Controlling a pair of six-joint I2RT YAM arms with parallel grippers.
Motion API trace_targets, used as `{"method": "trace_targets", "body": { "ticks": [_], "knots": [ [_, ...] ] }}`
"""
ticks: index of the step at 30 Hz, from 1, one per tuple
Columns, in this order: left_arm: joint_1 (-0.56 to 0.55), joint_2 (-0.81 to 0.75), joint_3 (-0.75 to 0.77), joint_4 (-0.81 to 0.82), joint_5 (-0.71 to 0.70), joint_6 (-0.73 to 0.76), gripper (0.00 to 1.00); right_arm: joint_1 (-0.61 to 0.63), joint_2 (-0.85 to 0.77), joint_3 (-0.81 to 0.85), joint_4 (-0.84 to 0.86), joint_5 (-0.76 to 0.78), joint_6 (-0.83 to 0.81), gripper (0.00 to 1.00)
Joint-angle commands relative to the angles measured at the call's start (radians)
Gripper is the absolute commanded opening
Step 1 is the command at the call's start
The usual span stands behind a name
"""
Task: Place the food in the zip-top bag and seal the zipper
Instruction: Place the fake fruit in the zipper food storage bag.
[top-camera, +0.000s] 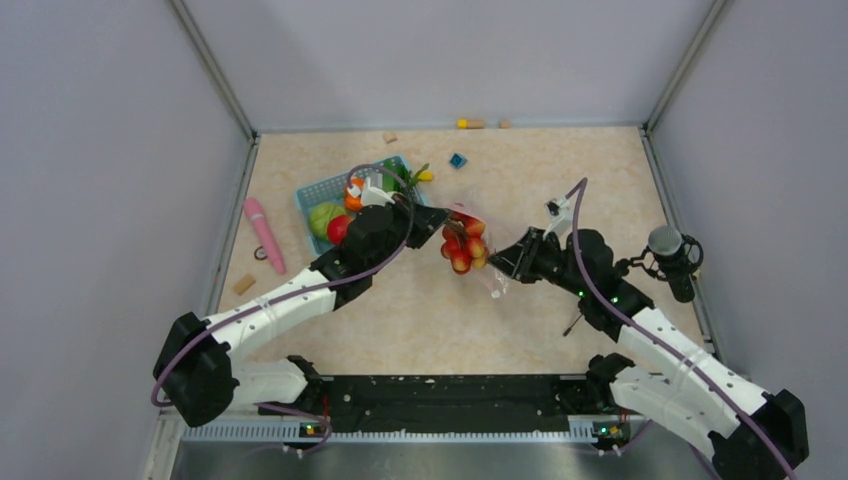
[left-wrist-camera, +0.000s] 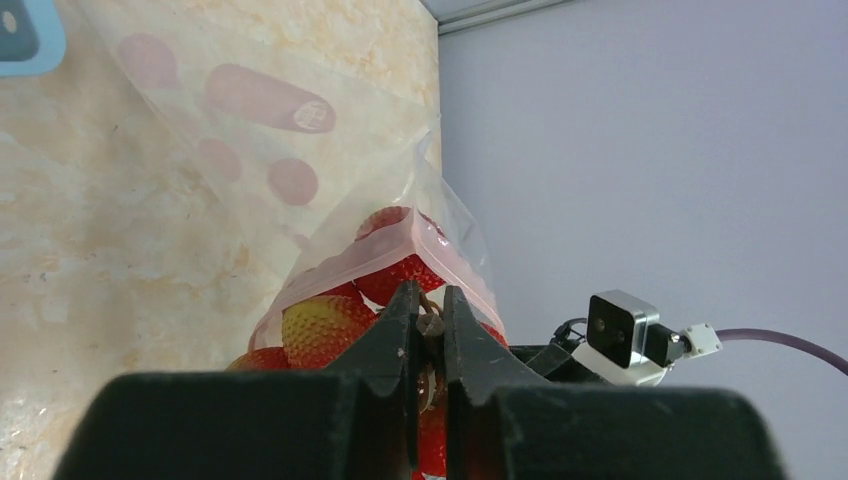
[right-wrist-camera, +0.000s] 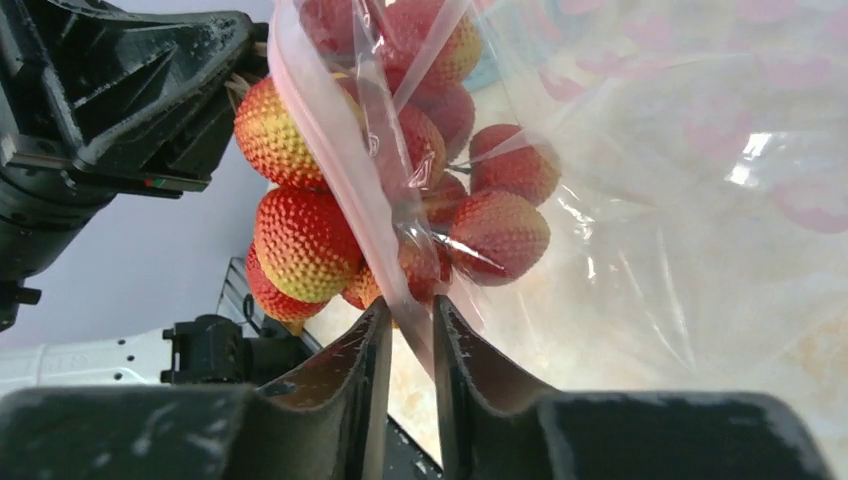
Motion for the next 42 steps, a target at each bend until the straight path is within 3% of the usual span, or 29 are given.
{"method": "trace_targets", "body": {
  "ticks": [1, 3, 9, 16, 20, 25, 31, 38, 42],
  "knots": [
    [0.002, -0.014, 0.018, 0.044, -0.027, -0.041, 0.00, 0.016, 0.031, 0.056, -0.015, -0.003, -0.055, 0.11],
    [-0.002, -0.012, 0.023, 0.016, -0.058, -0.055, 0.00, 0.021, 0.048, 0.063, 0.013, -0.031, -0.037, 0.00],
    [-0.019, -0.007, 0.022, -0.018, -0.136, -0.067, 0.00, 0.034, 0.073, 0.060, 0.142, -0.099, 0.049, 0.00],
    [-0.126, 0.041, 0.119, -0.174, -0.407, -0.004, 0.00, 0.044, 0.092, 0.059, 0.325, -0.222, 0.198, 0.00],
    [-0.176, 0.089, 0.187, -0.275, -0.483, 0.002, 0.00, 0.044, 0.098, 0.062, 0.346, -0.221, 0.227, 0.00],
    [-0.225, 0.129, 0.254, -0.322, -0.550, 0.118, 0.00, 0.044, 0.075, 0.065, 0.312, -0.141, 0.233, 0.00],
    [-0.241, 0.126, 0.239, -0.278, -0.487, 0.205, 0.00, 0.044, 0.051, 0.091, 0.259, -0.065, 0.176, 0.00],
    [-0.239, 0.036, 0.158, -0.091, -0.390, 0.255, 0.00, 0.045, 0.180, 0.156, 0.085, -0.358, -0.061, 0.00],
    [-0.239, -0.032, 0.103, -0.062, -0.445, 0.158, 0.00, 0.058, 0.141, 0.124, 0.025, -0.369, -0.187, 0.00]
  ]
}}
